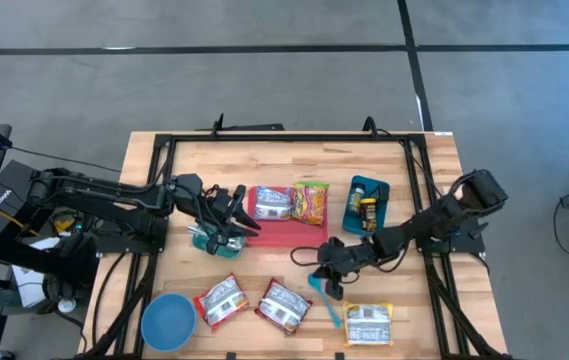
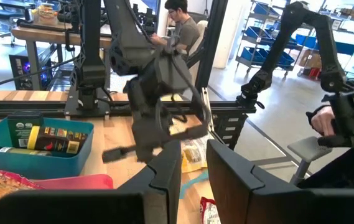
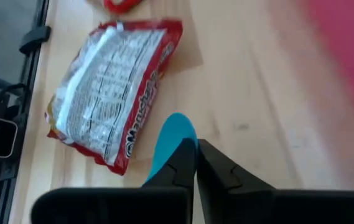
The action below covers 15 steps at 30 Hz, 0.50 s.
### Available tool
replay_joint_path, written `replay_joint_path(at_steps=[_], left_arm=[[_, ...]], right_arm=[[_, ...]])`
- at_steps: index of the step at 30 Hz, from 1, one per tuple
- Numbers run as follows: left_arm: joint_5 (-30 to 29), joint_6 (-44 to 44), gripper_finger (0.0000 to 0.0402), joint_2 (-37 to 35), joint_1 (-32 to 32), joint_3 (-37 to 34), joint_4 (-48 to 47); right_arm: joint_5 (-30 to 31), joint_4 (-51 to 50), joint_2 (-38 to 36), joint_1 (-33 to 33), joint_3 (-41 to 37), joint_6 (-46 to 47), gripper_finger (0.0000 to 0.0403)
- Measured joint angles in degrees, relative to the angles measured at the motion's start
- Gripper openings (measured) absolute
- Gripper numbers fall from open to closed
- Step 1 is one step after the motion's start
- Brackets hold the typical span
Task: Pick & Place Food Item
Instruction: Put the blue spoon into the green bin
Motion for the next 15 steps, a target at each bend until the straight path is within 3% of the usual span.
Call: replay_joint_path(at_steps=[10,15], left_arm=[[0.02,0.27,0.0072,0.0,0.0,0.0,-0.04],[0.0,0.42,0.0072,0.0,0.0,0.0,-0.04]], right_arm=[[8.25,-2.28,-11.81,0.37,0.0,-9.04,0.0],[15.63,-2.32,-16.59,0.37,0.0,-13.94,0.0]])
